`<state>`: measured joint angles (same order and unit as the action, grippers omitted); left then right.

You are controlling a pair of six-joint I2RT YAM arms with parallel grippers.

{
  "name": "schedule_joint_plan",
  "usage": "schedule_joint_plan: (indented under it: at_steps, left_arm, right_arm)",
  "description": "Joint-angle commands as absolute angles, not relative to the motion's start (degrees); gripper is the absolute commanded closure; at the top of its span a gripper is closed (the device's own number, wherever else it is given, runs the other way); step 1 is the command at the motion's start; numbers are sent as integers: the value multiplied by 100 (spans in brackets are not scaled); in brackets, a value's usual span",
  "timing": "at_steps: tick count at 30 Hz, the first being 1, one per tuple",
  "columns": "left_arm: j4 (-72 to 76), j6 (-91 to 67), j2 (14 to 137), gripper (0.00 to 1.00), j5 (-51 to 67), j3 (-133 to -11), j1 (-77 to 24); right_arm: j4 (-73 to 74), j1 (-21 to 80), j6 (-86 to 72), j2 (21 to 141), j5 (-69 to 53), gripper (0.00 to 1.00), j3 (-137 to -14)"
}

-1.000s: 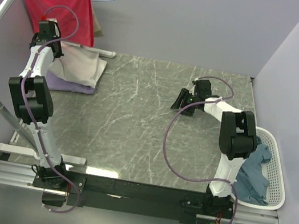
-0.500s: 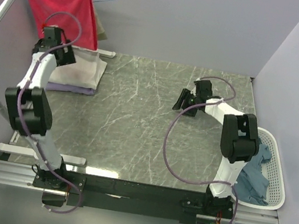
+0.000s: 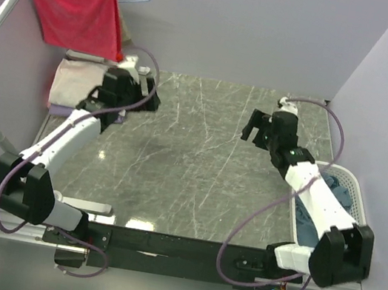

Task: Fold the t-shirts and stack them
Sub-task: Put the neatly folded tshirt into the corner of the board with the left arm

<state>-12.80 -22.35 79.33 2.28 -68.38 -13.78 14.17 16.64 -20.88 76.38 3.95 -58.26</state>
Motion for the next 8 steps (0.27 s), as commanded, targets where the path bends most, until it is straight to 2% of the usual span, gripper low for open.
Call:
schedule_joint_plan:
  at_steps: [1,8]
  left_arm:
    - [-729,-2426,7402,1,265,-6250,-1880]
    - [-466,-2233,6882,0,-509,-5660,-2452]
  right_arm:
    - [1161,1758,-1846,6673,1554,0,-5292]
    - [659,1793,-1898,5520,2407,0,-4255]
